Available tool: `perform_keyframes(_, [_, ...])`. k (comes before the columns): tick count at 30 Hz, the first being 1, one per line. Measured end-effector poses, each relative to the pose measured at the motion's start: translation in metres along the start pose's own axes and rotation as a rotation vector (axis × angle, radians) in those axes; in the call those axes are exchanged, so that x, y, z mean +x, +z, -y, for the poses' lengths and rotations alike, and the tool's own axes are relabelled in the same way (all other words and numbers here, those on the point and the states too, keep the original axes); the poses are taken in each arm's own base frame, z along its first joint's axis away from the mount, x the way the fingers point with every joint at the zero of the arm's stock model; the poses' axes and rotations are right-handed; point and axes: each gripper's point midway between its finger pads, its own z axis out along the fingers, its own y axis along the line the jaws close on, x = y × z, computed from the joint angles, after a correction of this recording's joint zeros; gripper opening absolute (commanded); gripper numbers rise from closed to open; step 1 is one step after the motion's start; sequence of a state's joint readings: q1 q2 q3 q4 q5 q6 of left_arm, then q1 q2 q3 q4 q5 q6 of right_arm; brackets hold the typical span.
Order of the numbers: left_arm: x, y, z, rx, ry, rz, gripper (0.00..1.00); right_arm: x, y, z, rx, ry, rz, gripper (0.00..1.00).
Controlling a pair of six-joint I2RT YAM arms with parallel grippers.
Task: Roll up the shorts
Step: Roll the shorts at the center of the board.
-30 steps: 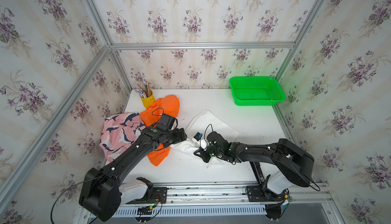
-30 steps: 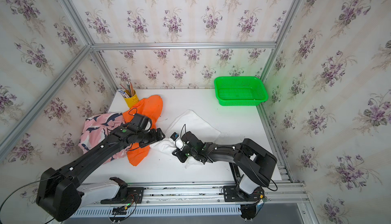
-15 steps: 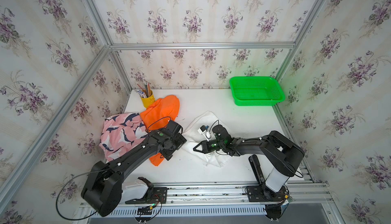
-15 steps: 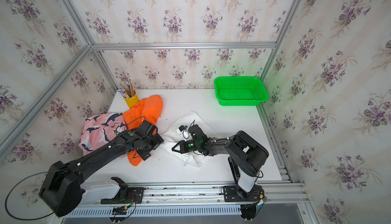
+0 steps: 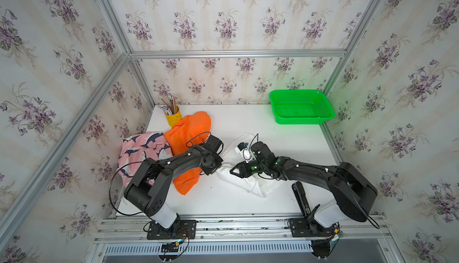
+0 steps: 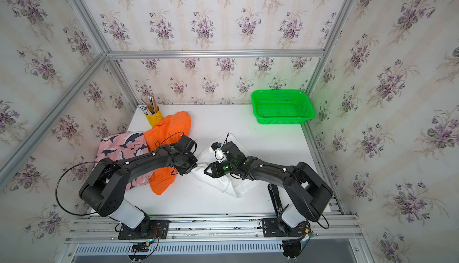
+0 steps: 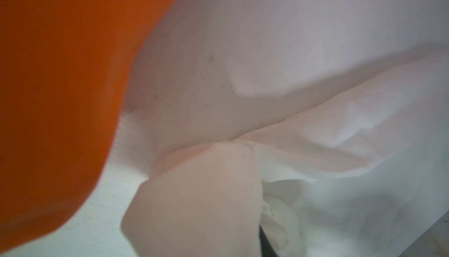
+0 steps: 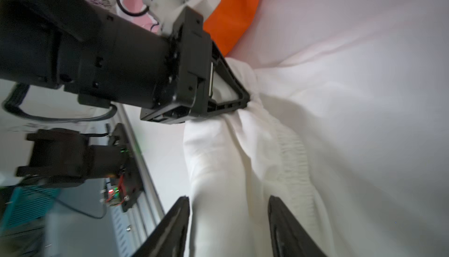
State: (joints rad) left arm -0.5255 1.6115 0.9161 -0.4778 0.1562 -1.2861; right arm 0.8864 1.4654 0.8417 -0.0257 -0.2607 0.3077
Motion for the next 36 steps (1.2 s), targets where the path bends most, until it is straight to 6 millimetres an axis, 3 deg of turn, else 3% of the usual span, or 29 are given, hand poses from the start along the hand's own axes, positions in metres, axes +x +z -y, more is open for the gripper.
perform_keyframes(4, [0.001,-0.001,0.003,0.001,0.024,-0.009,0.27,-0.003,-0.015,-0.015,0.208,-0.289,0.029,0.70])
perform_keyframes(8, [0.001,-0.001,0.002,-0.008,0.040,-0.017,0.28,0.028,-0.004,-0.036,0.318,-0.595,-0.052,0.71])
perform_keyframes(12, [0.002,-0.001,0.002,-0.015,0.050,-0.026,0.31,0.057,0.017,-0.020,0.432,-0.760,-0.175,0.68])
perform_keyframes(13, [0.002,-0.001,0.001,-0.017,0.050,-0.028,0.32,0.063,0.022,-0.014,0.455,-0.785,-0.202,0.63])
perform_keyframes(14, [0.002,-0.001,0.001,-0.018,0.047,-0.033,0.34,0.068,0.026,-0.010,0.474,-0.807,-0.223,0.51])
perform_keyframes(16, [0.003,-0.002,0.000,-0.018,0.053,-0.041,0.44,0.077,0.032,0.000,0.500,-0.834,-0.260,0.19])
perform_keyframes(18, [0.002,-0.002,-0.001,-0.017,0.054,-0.043,0.59,0.081,0.035,0.000,0.493,-0.833,-0.269,0.05])
perform_keyframes(22, [-0.003,-0.015,-0.005,-0.020,0.058,-0.025,0.82,0.085,0.039,-0.014,0.367,-0.703,-0.249,0.00])
perform_keyframes(25, [-0.009,-0.031,-0.012,-0.031,0.065,0.020,0.90,0.086,0.040,-0.018,0.209,-0.481,-0.218,0.00])
perform_keyframes(32, [-0.007,-0.057,-0.030,-0.088,0.123,0.080,0.95,0.100,0.044,0.000,-0.200,0.186,-0.158,0.00])
perform_keyframes(36, [0.010,-0.054,-0.017,-0.113,0.207,0.069,0.95,0.098,0.041,0.007,-0.343,0.406,-0.171,0.00])
